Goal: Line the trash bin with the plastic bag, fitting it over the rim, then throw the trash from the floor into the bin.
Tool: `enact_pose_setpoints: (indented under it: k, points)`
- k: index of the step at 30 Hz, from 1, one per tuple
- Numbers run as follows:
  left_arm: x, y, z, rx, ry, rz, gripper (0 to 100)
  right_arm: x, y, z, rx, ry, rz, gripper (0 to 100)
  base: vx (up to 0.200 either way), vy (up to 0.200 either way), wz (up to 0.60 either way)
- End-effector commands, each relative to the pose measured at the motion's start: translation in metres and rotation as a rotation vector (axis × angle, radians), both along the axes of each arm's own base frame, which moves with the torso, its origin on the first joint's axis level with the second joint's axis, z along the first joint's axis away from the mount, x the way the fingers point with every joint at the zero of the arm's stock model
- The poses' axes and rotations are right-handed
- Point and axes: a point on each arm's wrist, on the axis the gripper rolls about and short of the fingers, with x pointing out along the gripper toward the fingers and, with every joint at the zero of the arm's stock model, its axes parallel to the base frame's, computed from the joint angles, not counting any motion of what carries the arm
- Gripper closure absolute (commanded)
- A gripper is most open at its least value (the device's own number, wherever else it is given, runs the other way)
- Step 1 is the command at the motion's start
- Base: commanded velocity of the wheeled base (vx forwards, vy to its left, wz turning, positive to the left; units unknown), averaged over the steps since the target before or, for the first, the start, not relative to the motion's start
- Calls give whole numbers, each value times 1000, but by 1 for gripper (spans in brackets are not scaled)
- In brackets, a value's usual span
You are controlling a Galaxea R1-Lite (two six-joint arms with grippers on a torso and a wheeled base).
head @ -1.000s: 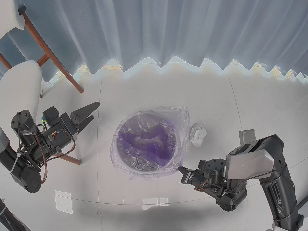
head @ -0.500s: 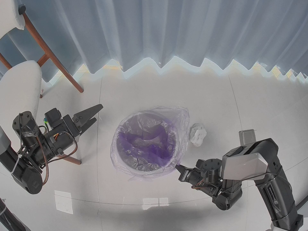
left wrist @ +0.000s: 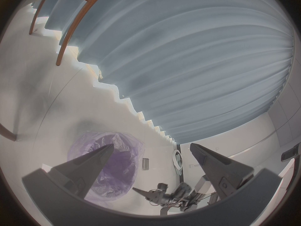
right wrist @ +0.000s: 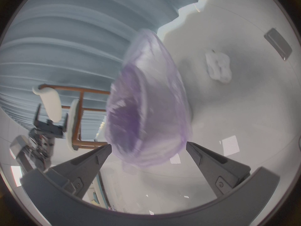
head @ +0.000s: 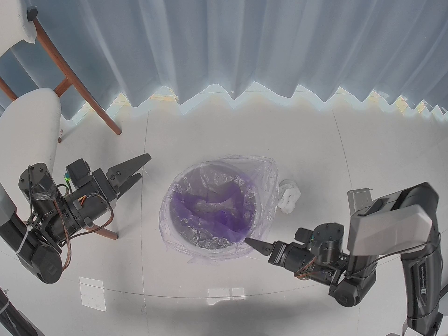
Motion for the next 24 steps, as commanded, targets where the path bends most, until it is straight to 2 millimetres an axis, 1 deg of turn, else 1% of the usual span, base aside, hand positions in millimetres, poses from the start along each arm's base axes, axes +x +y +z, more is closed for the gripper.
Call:
enact_pose_setpoints:
  k: [1,2,3,4,5,6,7,8,11,13,17,20,24]
  points:
    - [-2,-1,1,-1,-4,-3,0,17,-30,62,103,-169,-61,0,0,0,0]
    - [-2,-1,1,-1,-4,-3,0,23,-33,63,93,-193,-73,0,0,0,0]
    - [-2,-1,1,-1,-4,-3,0,23,-33,63,93,-193,-73,0,0,0,0]
    - [-2,-1,1,-1,-4,-5,0,39,-35,60,75,-238,-92,0,0,0,0]
    - [-2,-1,1,-1,-4,-5,0,39,-35,60,75,-238,-92,0,0,0,0]
    - [-2,-1,2,-1,-6,-3,0,52,-34,50,51,-264,-102,0,0,0,0]
    - [-2,-1,1,-1,-4,-3,0,53,-33,49,51,-264,-103,0,0,0,0]
    - [-2,-1,2,-1,-6,-5,0,67,-31,39,27,-297,-120,0,0,0,0]
    - [-2,-1,2,-1,-6,-5,0,86,-28,30,18,-342,-133,0,0,0,0]
    - [-2,-1,2,-2,-7,-3,0,93,-25,27,15,-363,-133,0,0,0,0]
    - [-2,-1,2,-1,-6,-3,0,110,-31,30,4,-428,-158,0,0,0,0]
    - [-2,-1,1,-1,-4,-3,0,121,-28,31,18,-464,-163,0,0,0,0]
    - [-2,-1,0,0,0,-6,0,136,-28,28,19,-475,-176,0,0,0,0]
